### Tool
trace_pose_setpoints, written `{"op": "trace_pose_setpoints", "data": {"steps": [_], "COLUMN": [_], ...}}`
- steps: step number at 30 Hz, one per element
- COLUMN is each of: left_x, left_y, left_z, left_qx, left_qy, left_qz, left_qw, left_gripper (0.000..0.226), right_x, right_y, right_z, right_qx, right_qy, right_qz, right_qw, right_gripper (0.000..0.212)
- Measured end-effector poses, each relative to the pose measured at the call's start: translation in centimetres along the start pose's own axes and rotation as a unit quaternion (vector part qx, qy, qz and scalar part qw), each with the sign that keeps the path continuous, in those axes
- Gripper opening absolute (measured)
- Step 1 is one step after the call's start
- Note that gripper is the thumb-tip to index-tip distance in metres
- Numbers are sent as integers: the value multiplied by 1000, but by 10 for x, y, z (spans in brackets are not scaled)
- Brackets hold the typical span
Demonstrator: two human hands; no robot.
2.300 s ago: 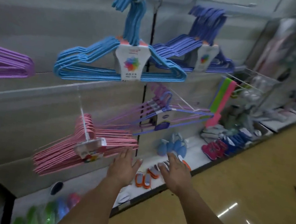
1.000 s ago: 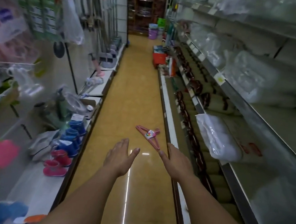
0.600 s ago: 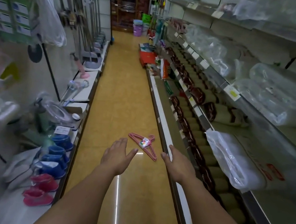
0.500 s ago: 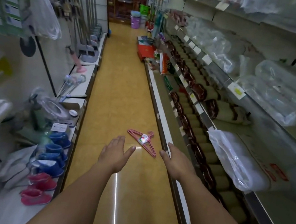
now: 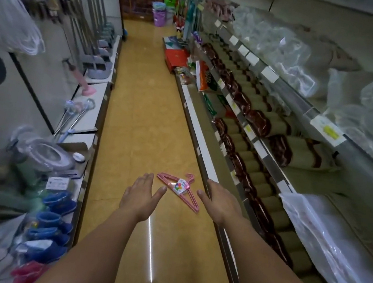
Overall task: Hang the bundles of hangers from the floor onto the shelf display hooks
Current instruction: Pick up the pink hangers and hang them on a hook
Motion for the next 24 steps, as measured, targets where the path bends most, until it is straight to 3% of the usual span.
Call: {"op": "trace_pose_setpoints", "data": {"steps": [9, 24], "left_x": [139, 340], "left_y": [35, 14], "left_z": [27, 94], "left_qx": [-2, -6], "left_qy": [2, -57], "left_qz": [2, 21], "left_qw": [1000, 998], "left_gripper": [73, 70], "right_x": [150, 333], "right_y": [29, 30], "right_z": [-1, 55], "right_qx": [-26, -39], "right_qy": [-12, -57], "right_qz": [9, 58], "right_qw": [1000, 996], "right_gripper": [64, 69]}}
Point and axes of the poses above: each hand's wrist, its own x-axis towards the middle knuckle, its own z-axis out of the palm, y = z × x, the point moved 4 cm from there along x, towards the middle knuckle, and after that the axes turned 15 degrees about y, right-handed, at the moved point
